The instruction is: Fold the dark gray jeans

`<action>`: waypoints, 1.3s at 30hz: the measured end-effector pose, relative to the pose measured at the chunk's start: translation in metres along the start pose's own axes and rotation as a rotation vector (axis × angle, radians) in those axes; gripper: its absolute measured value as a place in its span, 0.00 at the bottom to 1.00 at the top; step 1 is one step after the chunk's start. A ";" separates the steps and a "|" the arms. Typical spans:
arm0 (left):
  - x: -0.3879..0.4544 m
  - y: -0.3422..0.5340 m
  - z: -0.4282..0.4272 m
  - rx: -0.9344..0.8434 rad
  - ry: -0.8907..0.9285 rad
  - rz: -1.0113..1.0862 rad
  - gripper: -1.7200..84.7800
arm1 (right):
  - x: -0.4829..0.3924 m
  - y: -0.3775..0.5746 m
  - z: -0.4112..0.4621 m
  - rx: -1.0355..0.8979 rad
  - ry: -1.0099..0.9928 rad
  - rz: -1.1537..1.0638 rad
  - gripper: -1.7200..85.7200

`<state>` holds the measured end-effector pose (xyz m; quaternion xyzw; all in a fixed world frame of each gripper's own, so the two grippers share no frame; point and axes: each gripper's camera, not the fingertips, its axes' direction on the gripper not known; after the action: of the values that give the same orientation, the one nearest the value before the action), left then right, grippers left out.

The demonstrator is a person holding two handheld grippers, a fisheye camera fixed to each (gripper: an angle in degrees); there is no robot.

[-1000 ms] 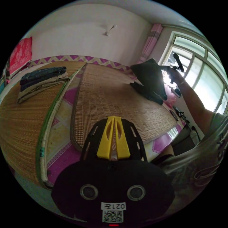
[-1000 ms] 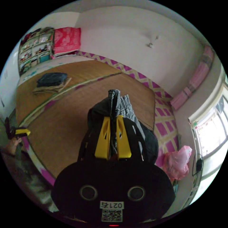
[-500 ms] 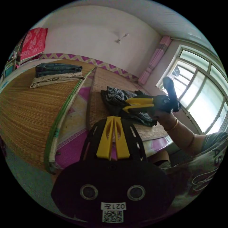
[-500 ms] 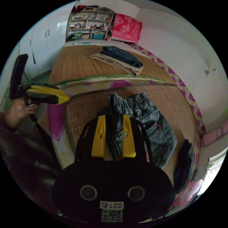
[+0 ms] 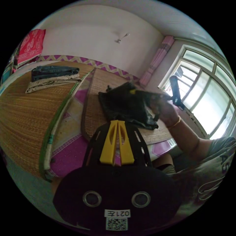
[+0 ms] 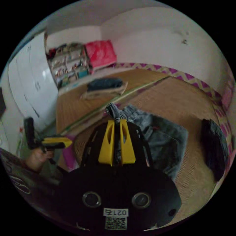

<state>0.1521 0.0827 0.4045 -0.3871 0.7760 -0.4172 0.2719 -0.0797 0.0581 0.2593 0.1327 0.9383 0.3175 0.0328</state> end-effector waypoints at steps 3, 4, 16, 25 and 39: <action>0.011 0.002 0.021 -0.026 0.013 0.022 0.01 | 0.107 0.036 -0.141 0.219 0.025 0.211 0.06; 0.017 0.003 0.031 -0.032 0.013 0.033 0.01 | 0.147 0.061 -0.193 0.293 0.056 0.286 0.06; 0.110 -0.012 0.147 -0.126 0.092 0.248 0.01 | 0.483 0.378 -0.311 0.223 0.242 1.012 0.05; 0.187 -0.033 0.239 -0.205 0.122 0.500 0.08 | 0.481 0.448 -0.411 0.459 0.094 1.013 0.05; 0.212 -0.054 0.372 -0.378 -0.087 0.737 0.14 | 0.494 0.491 -0.415 0.416 0.055 0.998 0.08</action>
<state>0.3322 -0.2744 0.2427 -0.1438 0.9134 -0.1253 0.3597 -0.5040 0.3229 0.8981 0.5577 0.8048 0.1054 -0.1736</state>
